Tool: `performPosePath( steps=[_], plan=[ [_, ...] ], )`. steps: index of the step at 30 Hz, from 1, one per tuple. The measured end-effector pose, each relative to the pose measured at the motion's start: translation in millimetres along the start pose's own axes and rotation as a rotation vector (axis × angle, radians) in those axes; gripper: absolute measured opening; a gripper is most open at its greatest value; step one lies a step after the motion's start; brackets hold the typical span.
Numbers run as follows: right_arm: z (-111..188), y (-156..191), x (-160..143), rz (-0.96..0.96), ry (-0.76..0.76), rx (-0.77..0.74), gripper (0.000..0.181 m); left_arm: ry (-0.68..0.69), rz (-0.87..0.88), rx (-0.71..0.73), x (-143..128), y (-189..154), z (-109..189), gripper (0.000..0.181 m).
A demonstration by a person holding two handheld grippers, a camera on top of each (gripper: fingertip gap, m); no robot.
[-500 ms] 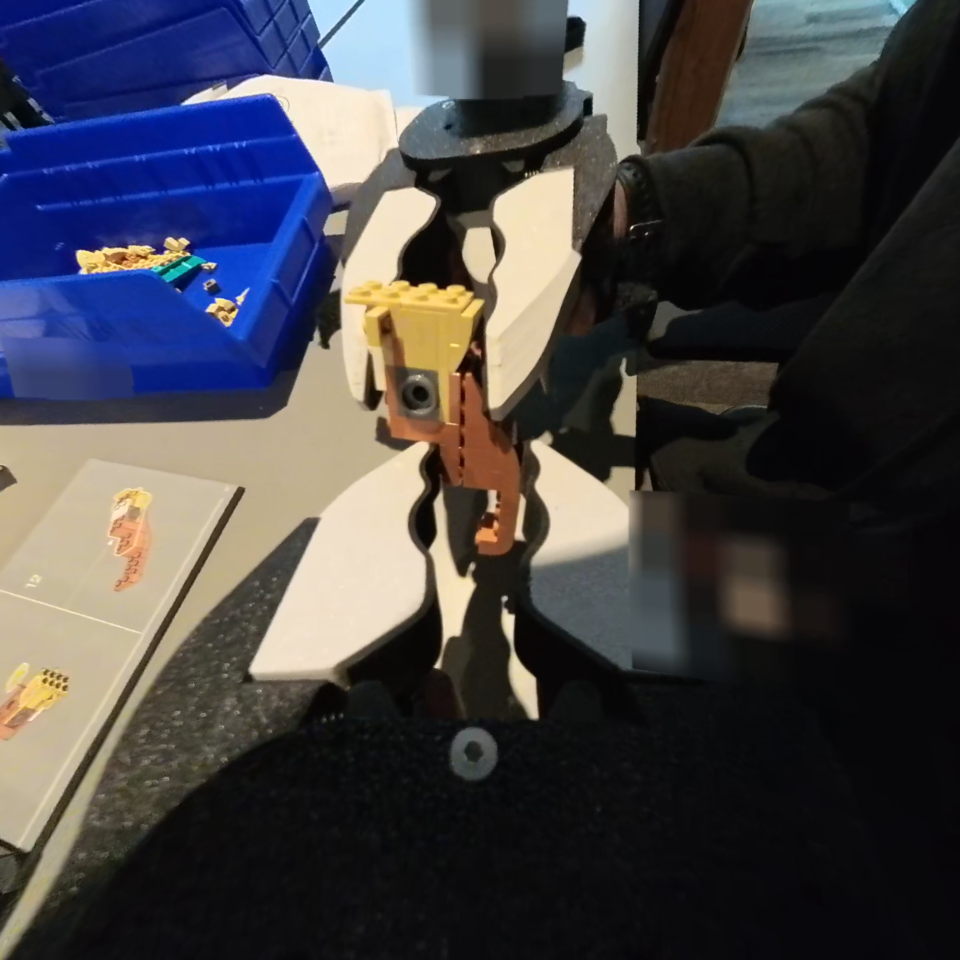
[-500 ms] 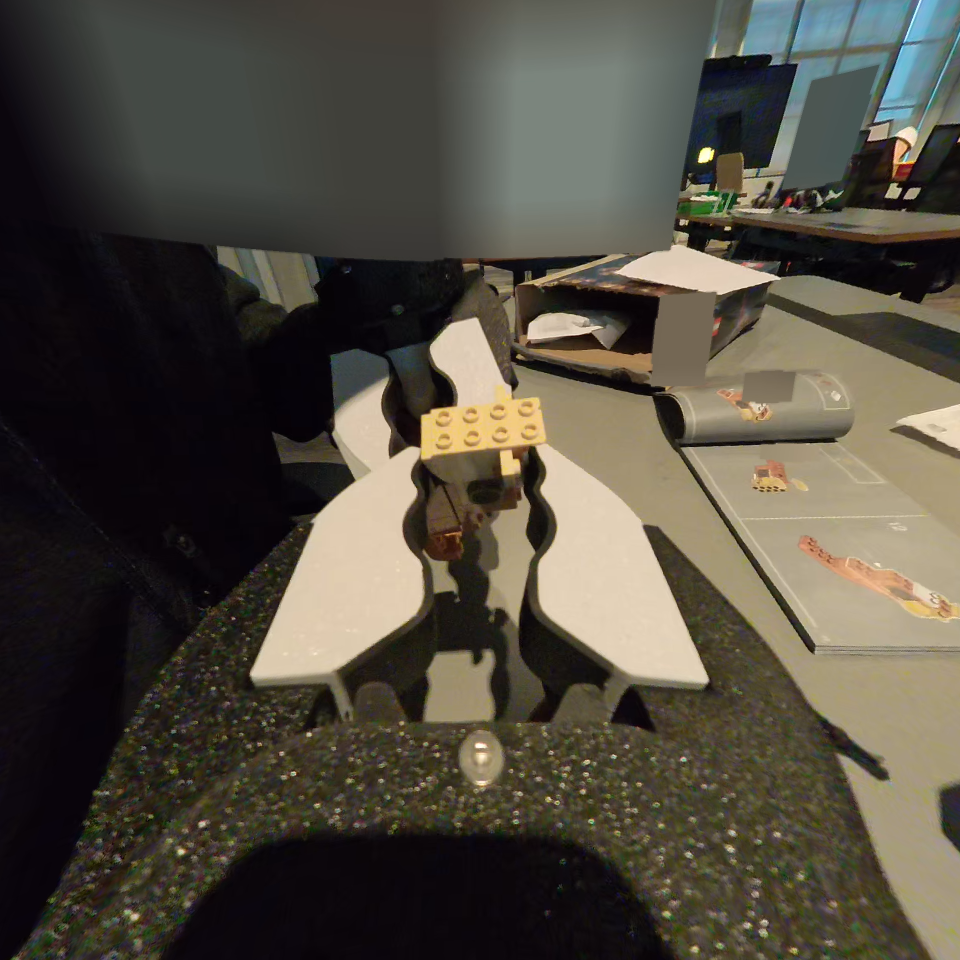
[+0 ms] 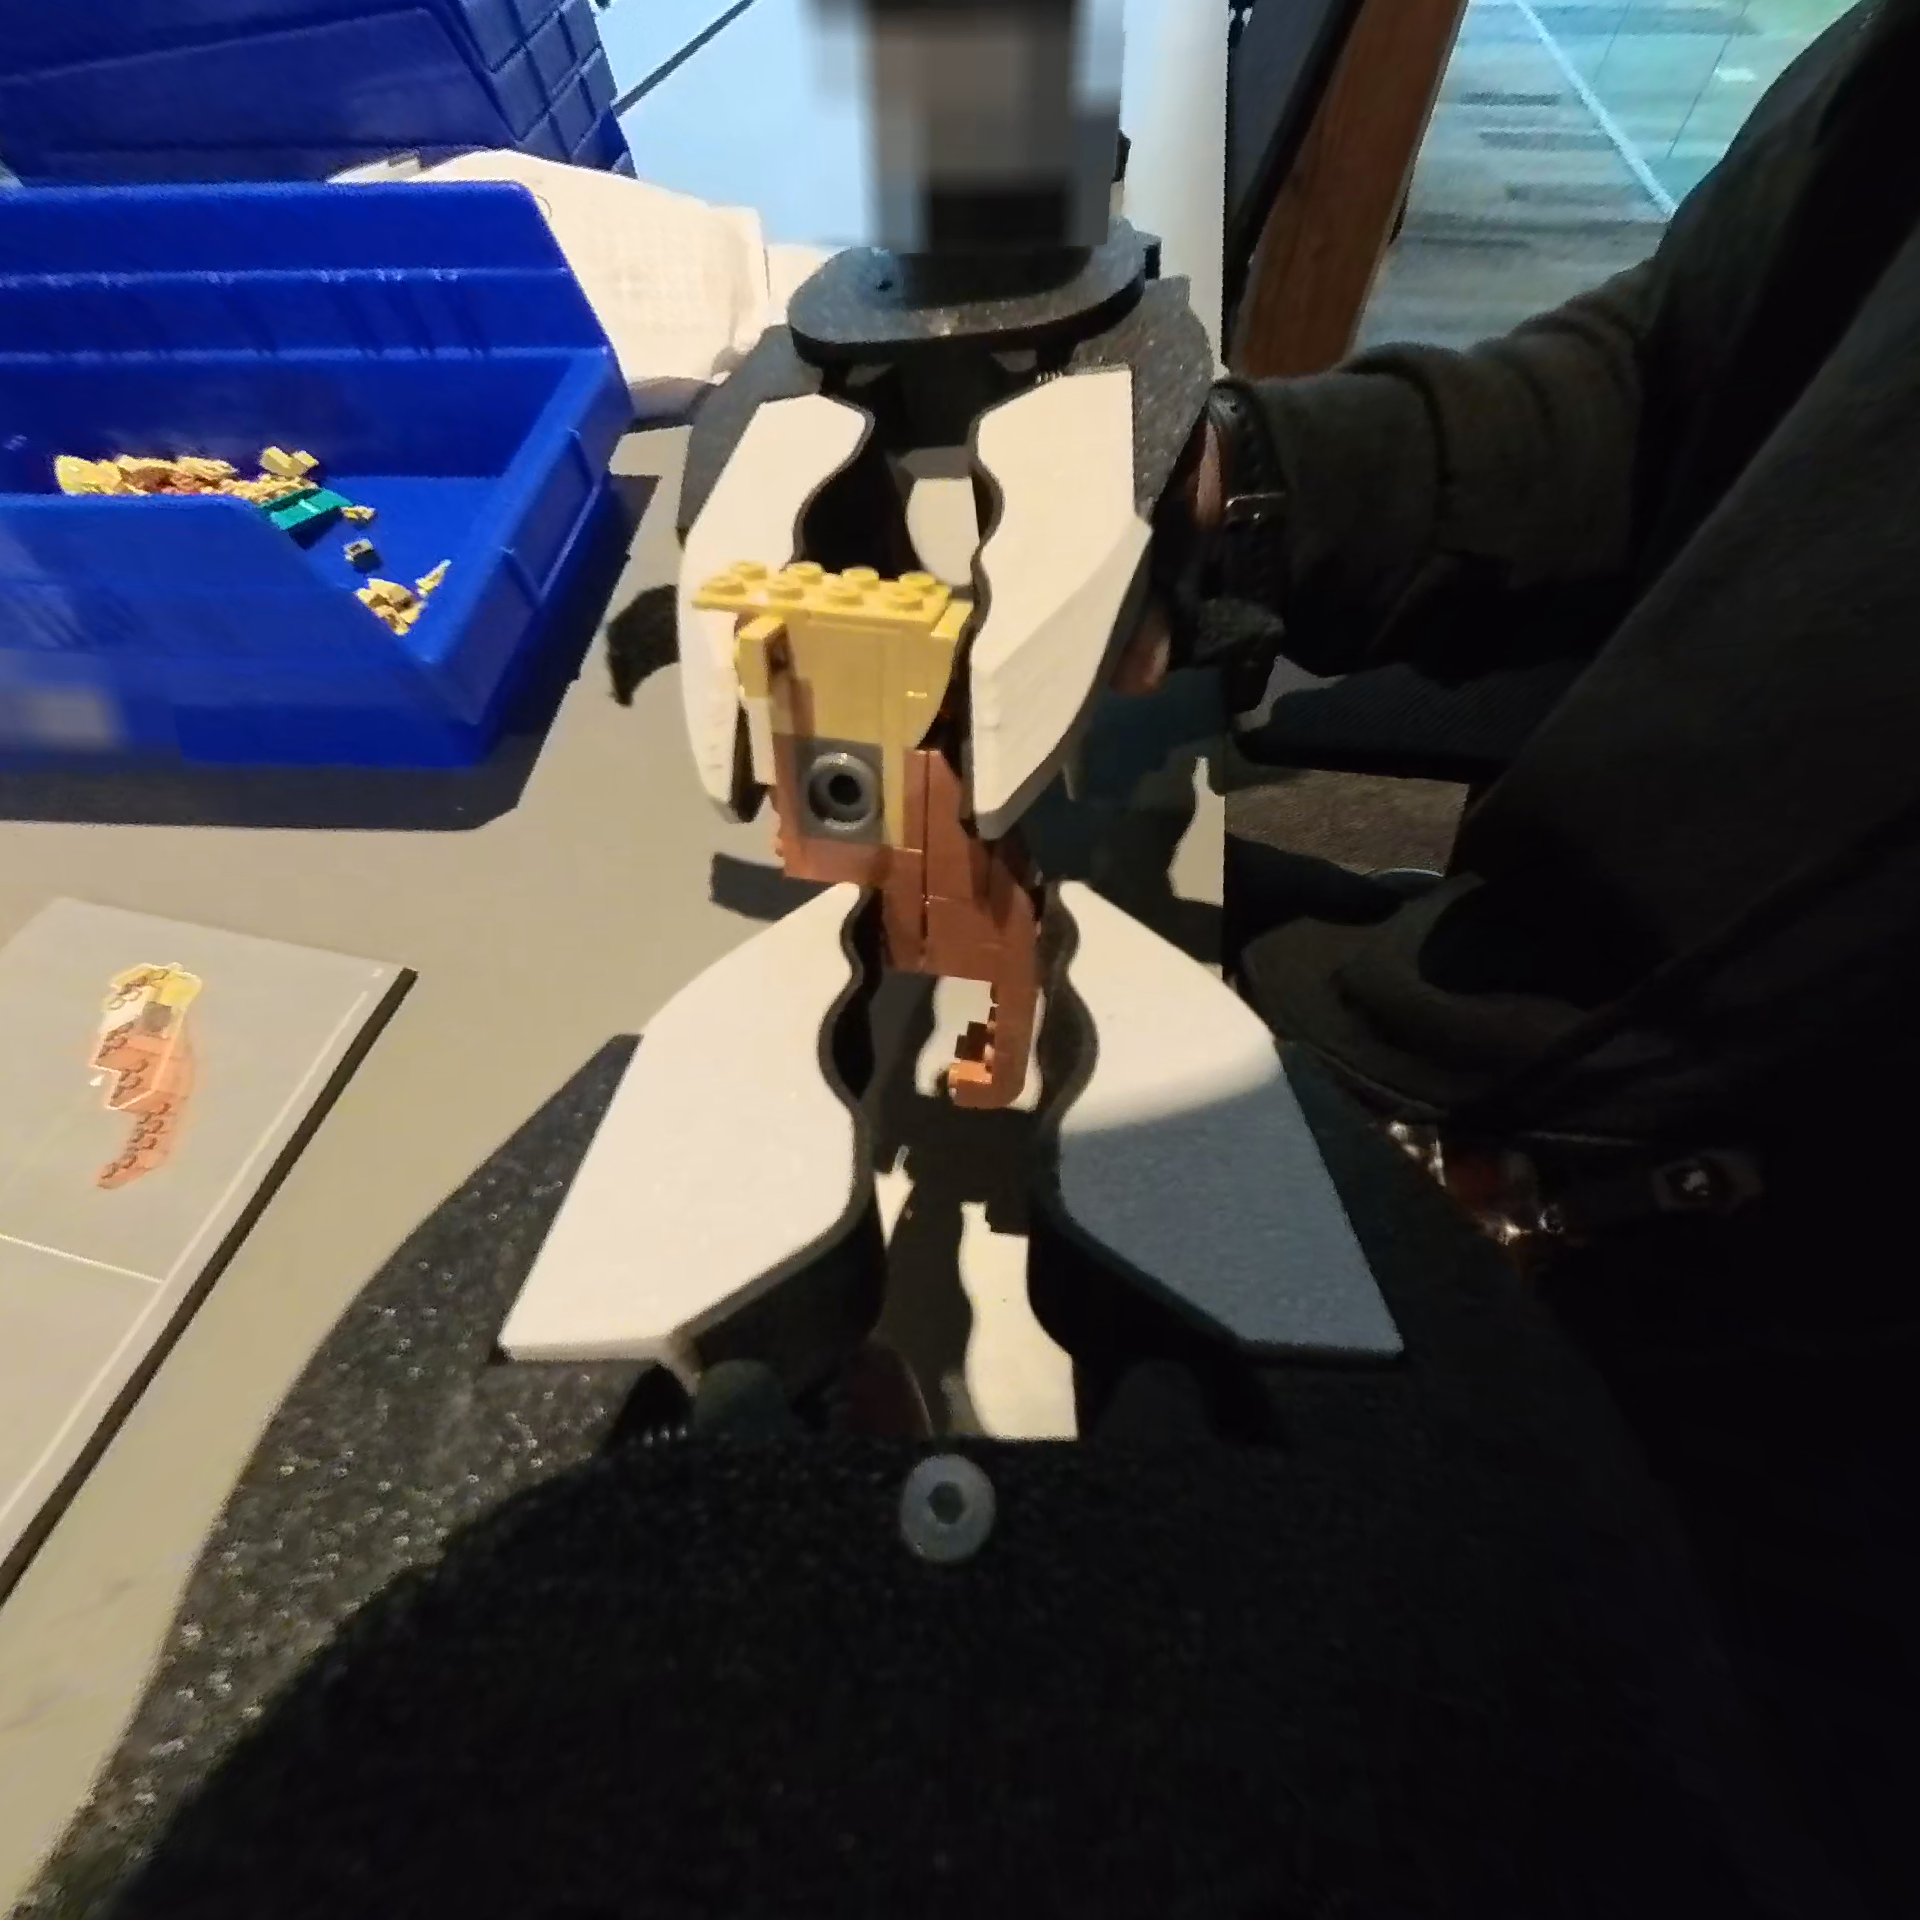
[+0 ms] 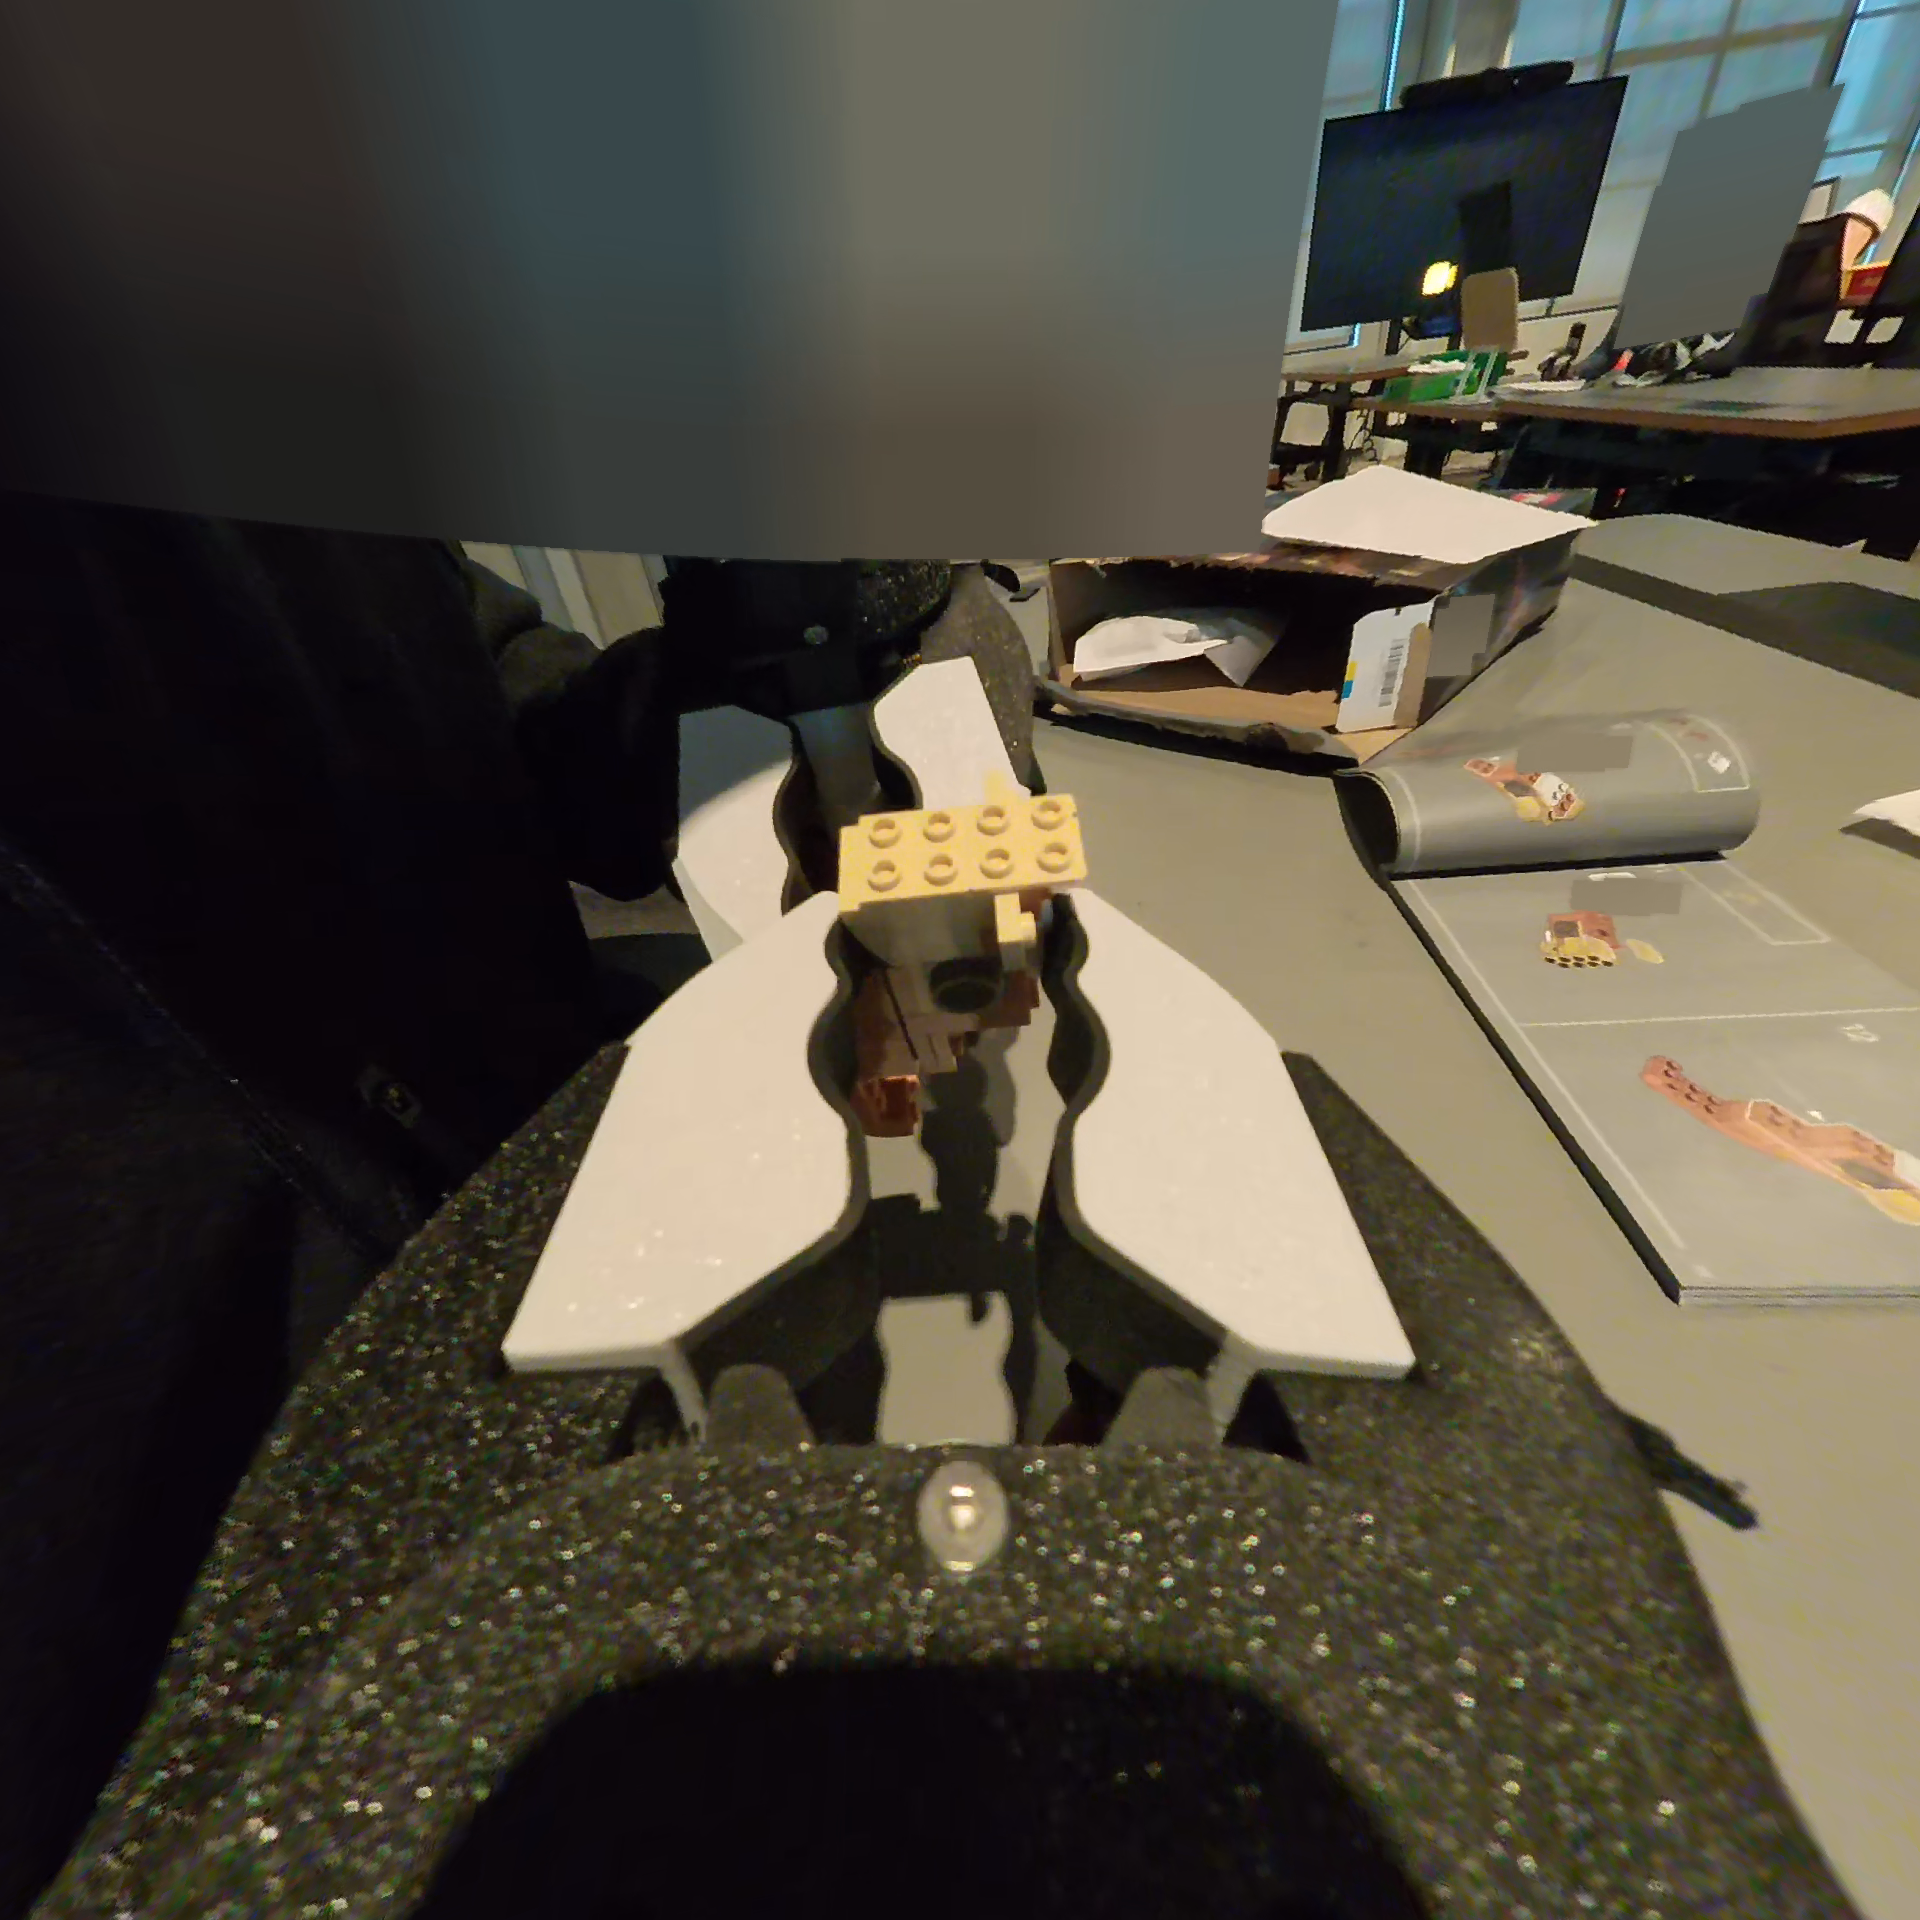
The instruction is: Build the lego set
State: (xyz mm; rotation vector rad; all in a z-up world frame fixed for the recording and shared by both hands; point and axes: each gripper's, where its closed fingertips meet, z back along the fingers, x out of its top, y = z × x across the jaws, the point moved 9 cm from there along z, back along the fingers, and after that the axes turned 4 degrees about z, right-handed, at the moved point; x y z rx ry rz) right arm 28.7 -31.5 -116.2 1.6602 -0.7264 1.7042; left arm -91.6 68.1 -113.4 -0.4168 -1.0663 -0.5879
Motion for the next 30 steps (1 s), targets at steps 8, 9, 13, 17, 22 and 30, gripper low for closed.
performPosePath(
  steps=[8, 9, 13, 17, 22, 30],
  plan=[
    [-2.5, -4.6, 0.3, -0.026, 0.012, -0.035, 0.037, -0.055, 0.146, -0.077, -3.5, 8.7, -1.4, 0.029],
    [-3.0, -5.9, -0.2, -0.031, 0.018, -0.045, 0.039, -0.069, 0.176, -0.089, -4.8, 10.5, -1.9, 0.029],
    [0.9, -9.7, -1.9, -0.113, -0.020, -0.047, 0.046, -0.109, 0.281, -0.115, -8.6, 17.7, -1.2, 0.029],
    [2.2, -8.6, -2.9, -0.137, -0.019, -0.055, 0.045, -0.131, 0.329, -0.132, -9.7, 20.1, 0.6, 0.028],
    [0.0, -8.4, -2.0, -0.144, 0.016, -0.051, 0.044, -0.133, 0.334, -0.137, -8.5, 20.0, 1.2, 0.028],
    [-1.7, -5.9, -2.1, -0.118, 0.022, -0.048, 0.041, -0.087, 0.269, -0.083, -1.8, 14.7, 2.1, 0.029]
  ],
)
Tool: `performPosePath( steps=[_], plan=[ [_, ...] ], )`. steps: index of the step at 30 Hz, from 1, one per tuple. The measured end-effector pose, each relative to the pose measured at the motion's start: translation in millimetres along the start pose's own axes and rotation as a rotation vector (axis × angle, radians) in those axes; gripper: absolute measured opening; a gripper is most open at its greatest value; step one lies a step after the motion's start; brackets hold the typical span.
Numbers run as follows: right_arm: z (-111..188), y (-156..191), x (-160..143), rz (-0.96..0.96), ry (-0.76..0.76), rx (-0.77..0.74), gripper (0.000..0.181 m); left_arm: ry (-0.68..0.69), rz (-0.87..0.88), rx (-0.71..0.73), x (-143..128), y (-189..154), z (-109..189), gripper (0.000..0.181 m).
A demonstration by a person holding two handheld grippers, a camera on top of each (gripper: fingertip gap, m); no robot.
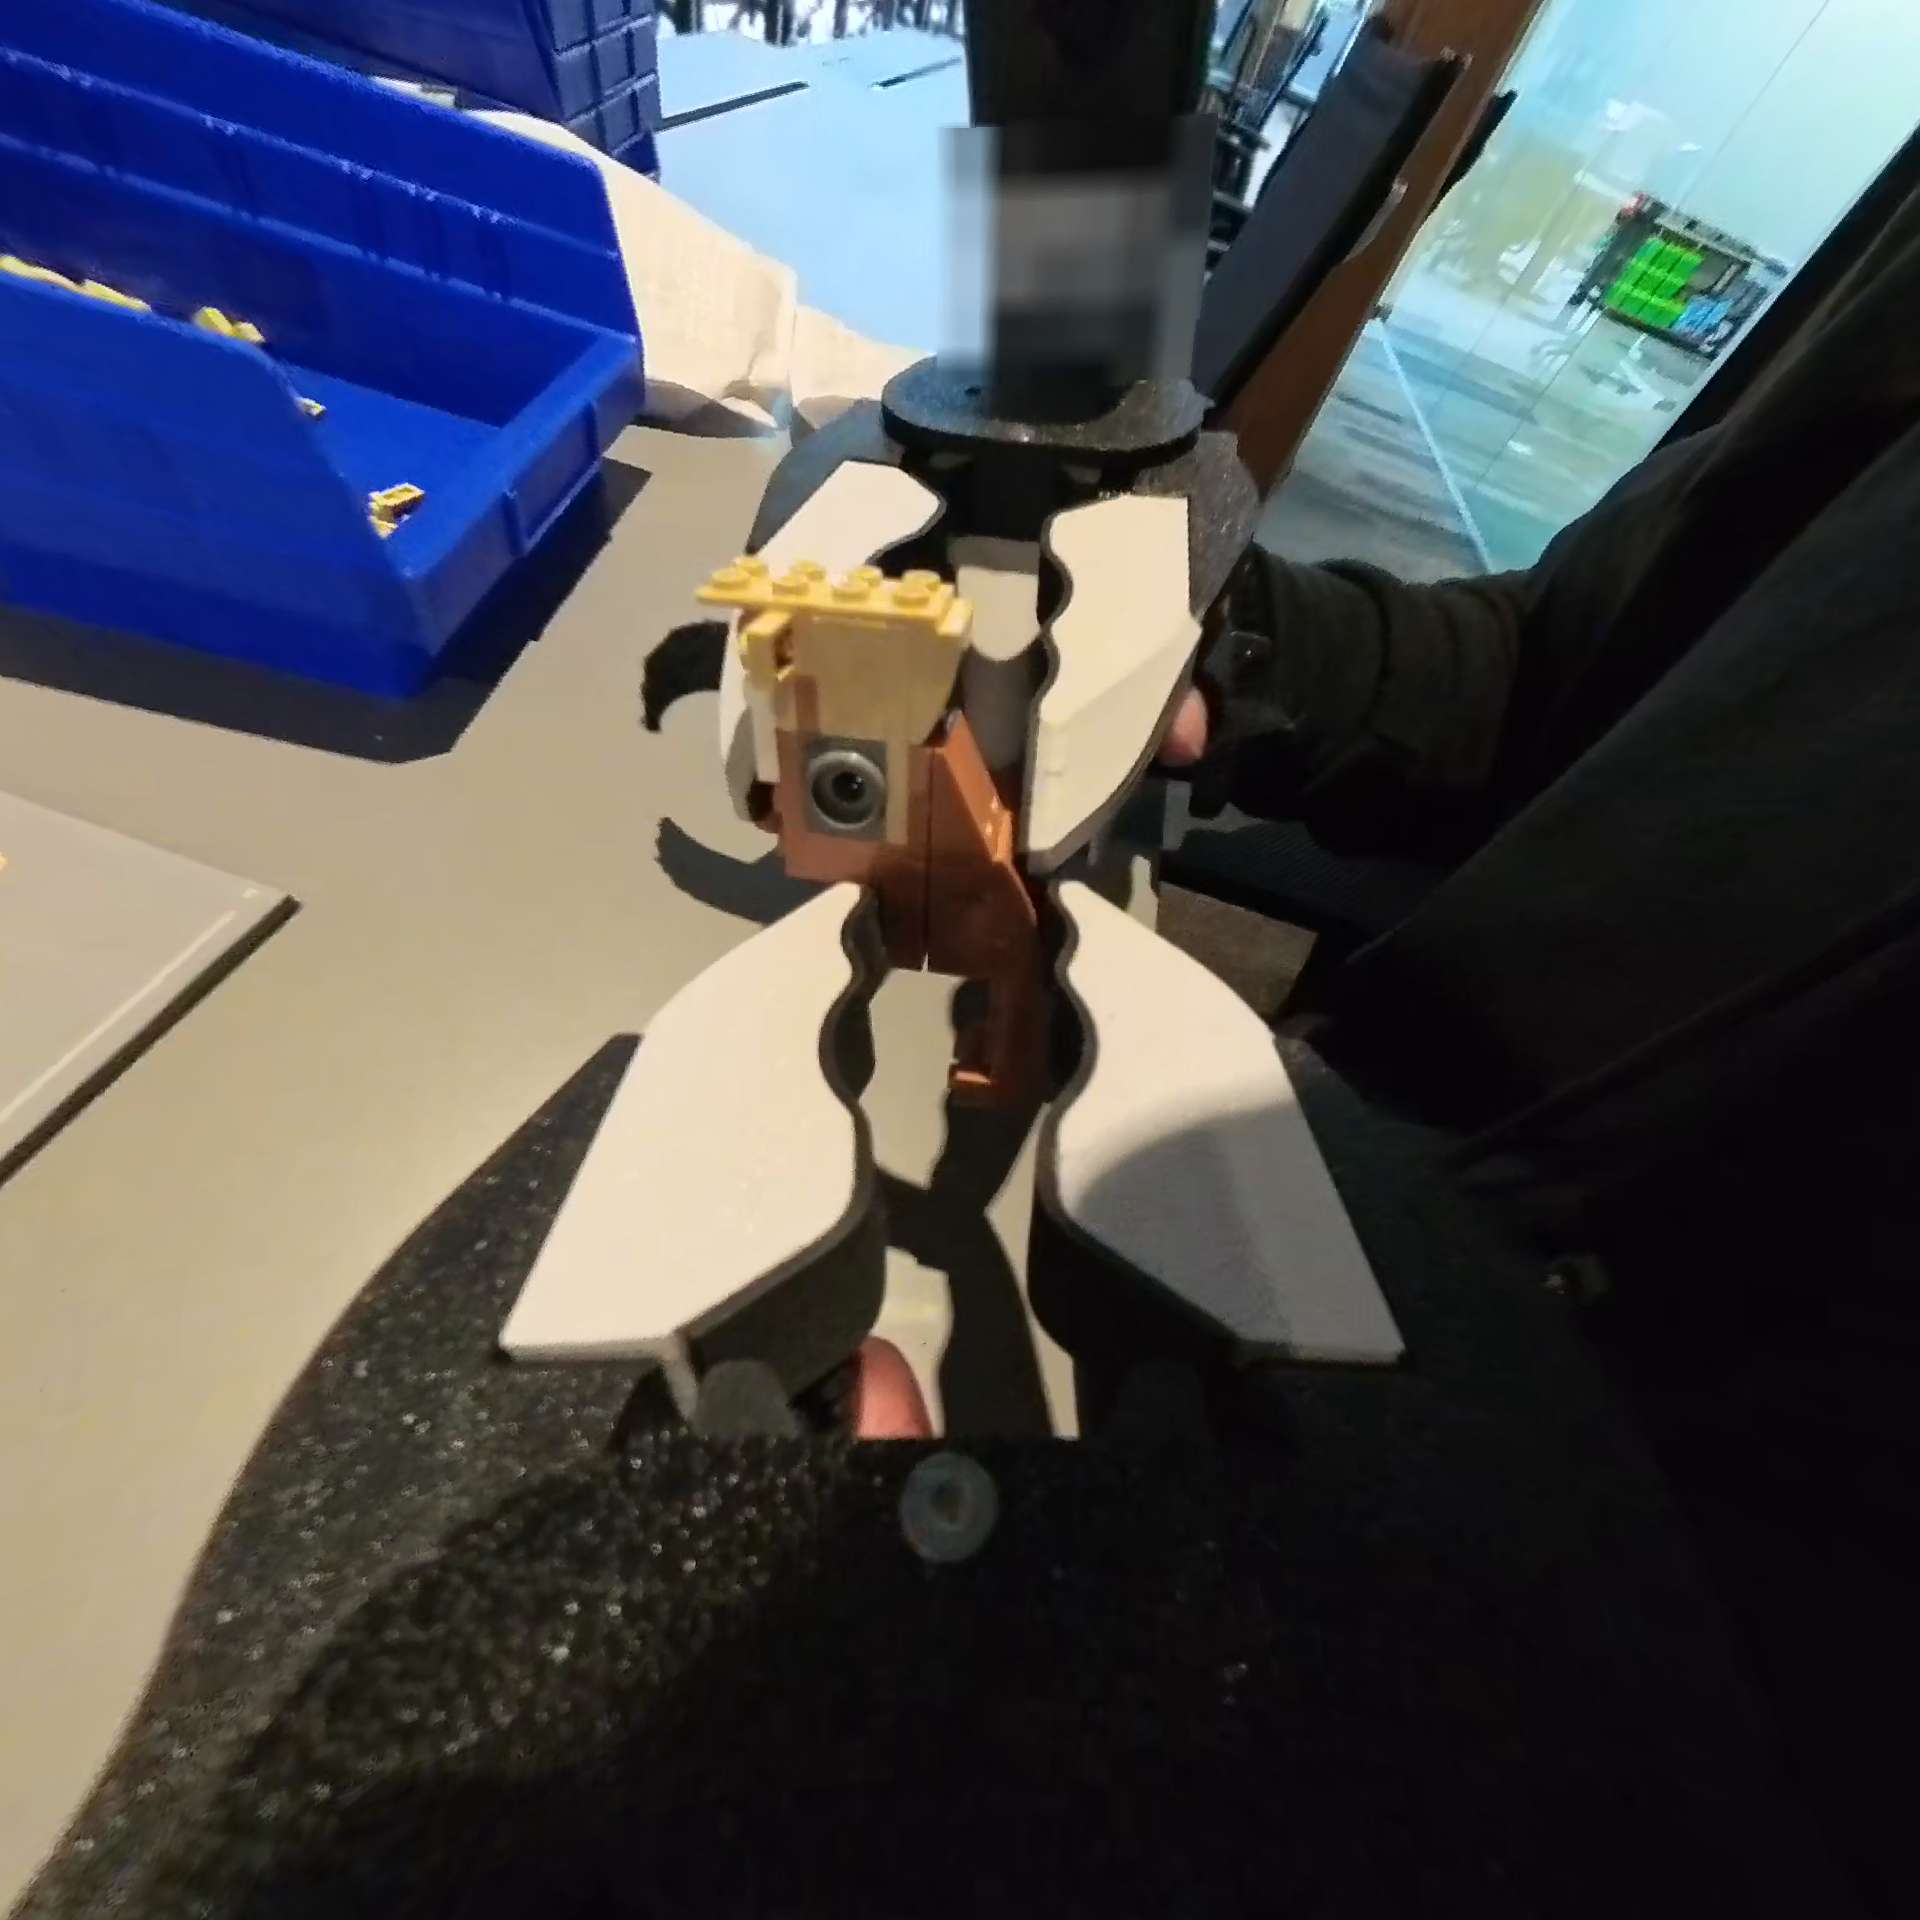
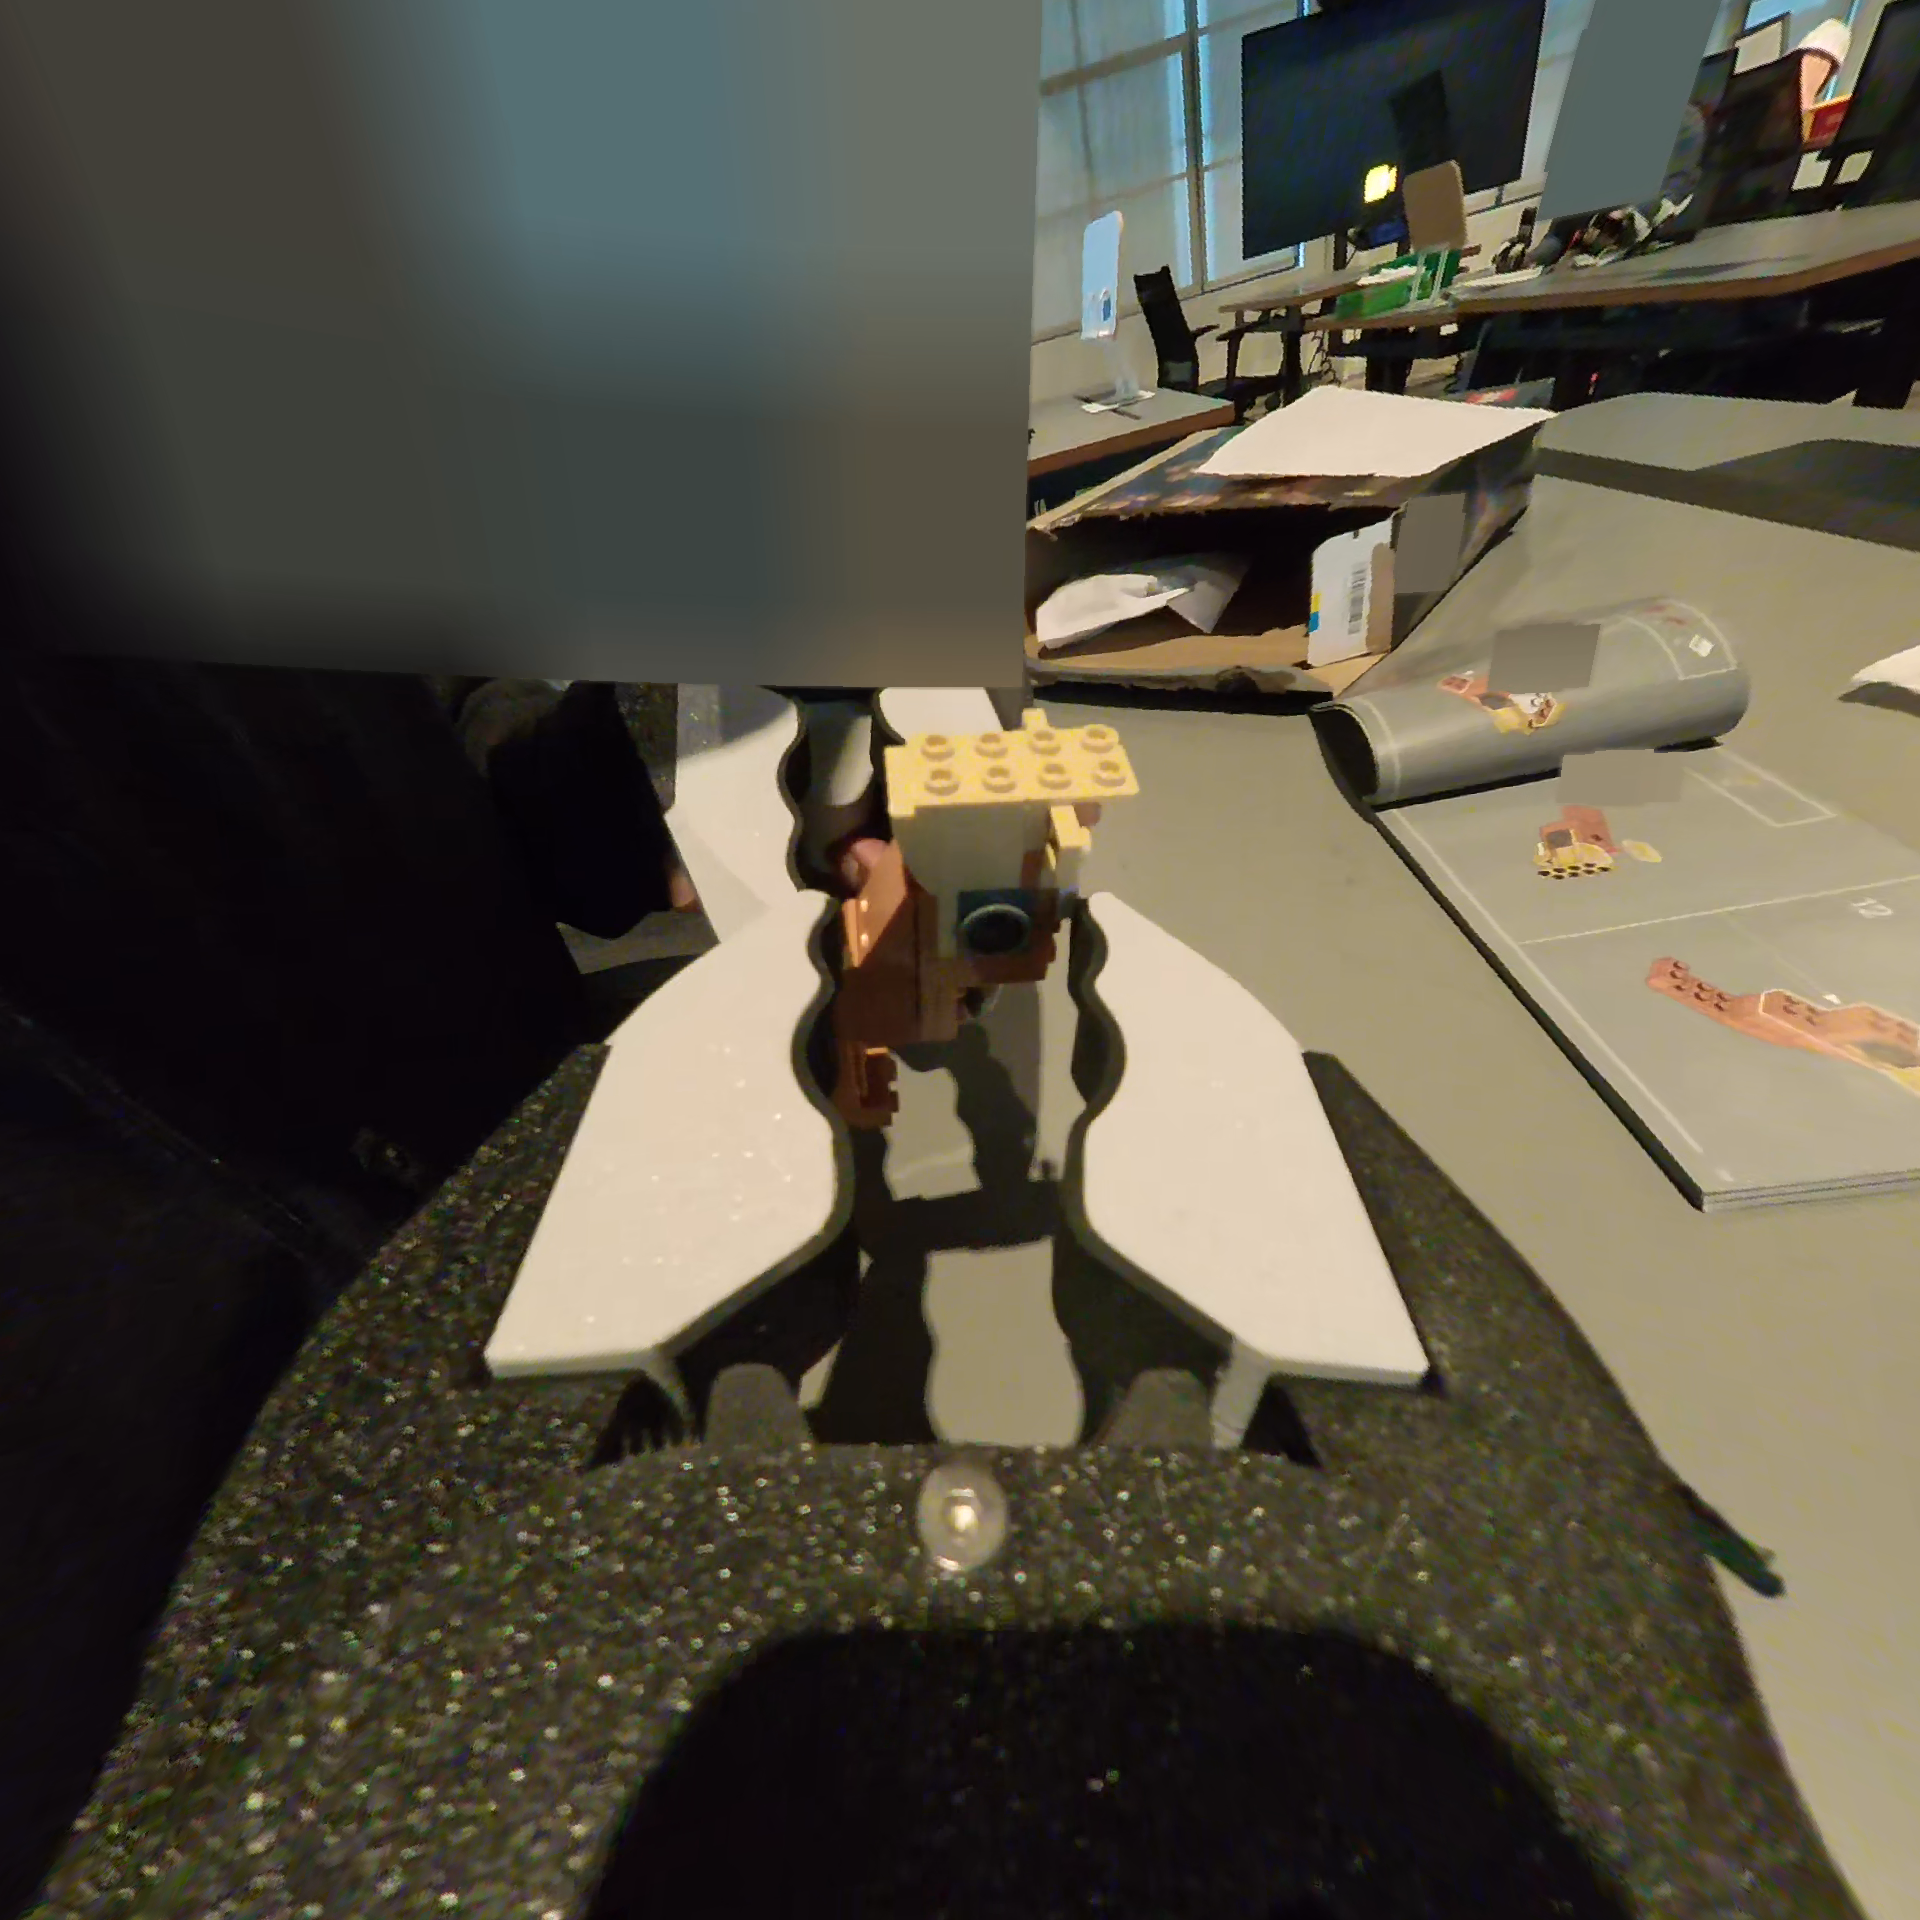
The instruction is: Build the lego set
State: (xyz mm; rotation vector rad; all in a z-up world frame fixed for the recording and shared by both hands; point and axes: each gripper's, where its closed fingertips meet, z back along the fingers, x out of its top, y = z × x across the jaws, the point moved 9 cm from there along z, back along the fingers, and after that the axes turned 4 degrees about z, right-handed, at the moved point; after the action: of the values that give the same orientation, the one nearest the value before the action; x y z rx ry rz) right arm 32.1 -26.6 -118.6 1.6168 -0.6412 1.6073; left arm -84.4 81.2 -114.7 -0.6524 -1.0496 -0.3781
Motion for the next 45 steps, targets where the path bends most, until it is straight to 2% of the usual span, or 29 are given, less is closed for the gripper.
performPosePath(
  steps=[8, 12, 15, 18, 22, 29, 36, 39, 45],
  plan=[
    [0.9, 2.2, 0.4, -0.044, -0.095, 0.001, 0.034, 0.001, -0.011, -0.005, 4.0, -3.8, -0.7, 0.028],
    [0.3, 0.9, -1.5, -0.052, -0.079, -0.009, 0.035, 0.004, 0.007, -0.005, 2.5, -2.0, -1.5, 0.028],
    [0.6, -2.5, -2.5, -0.083, -0.065, -0.009, 0.037, -0.013, 0.058, -0.027, 0.8, 0.9, -2.4, 0.028],
    [1.6, -3.1, -2.6, -0.125, -0.079, 0.002, 0.050, -0.048, 0.110, -0.038, -2.3, 6.3, -2.3, 0.028],
    [4.3, -2.8, -3.9, -0.158, -0.088, -0.014, 0.051, -0.116, 0.188, -0.070, -6.8, 10.7, -0.1, 0.028],
    [-0.5, 2.7, 1.7, -0.125, -0.033, -0.041, 0.047, -0.376, 0.391, -0.186, -12.8, 23.8, 14.7, 0.028],
    [-14.3, 16.8, 24.3, -0.059, -0.008, -0.088, 0.046, -0.920, 0.554, -0.408, -27.0, 25.0, 35.1, 0.029],
    [-23.0, 23.8, 33.2, -0.051, 0.014, -0.110, 0.045, -1.005, 0.555, -0.441, -33.6, 20.4, 35.2, 0.028],
    [-38.4, 31.8, 41.3, -0.016, 0.055, -0.122, 0.043, -0.981, 0.396, -0.377, -28.5, 12.0, 37.3, 0.028]
  ],
)
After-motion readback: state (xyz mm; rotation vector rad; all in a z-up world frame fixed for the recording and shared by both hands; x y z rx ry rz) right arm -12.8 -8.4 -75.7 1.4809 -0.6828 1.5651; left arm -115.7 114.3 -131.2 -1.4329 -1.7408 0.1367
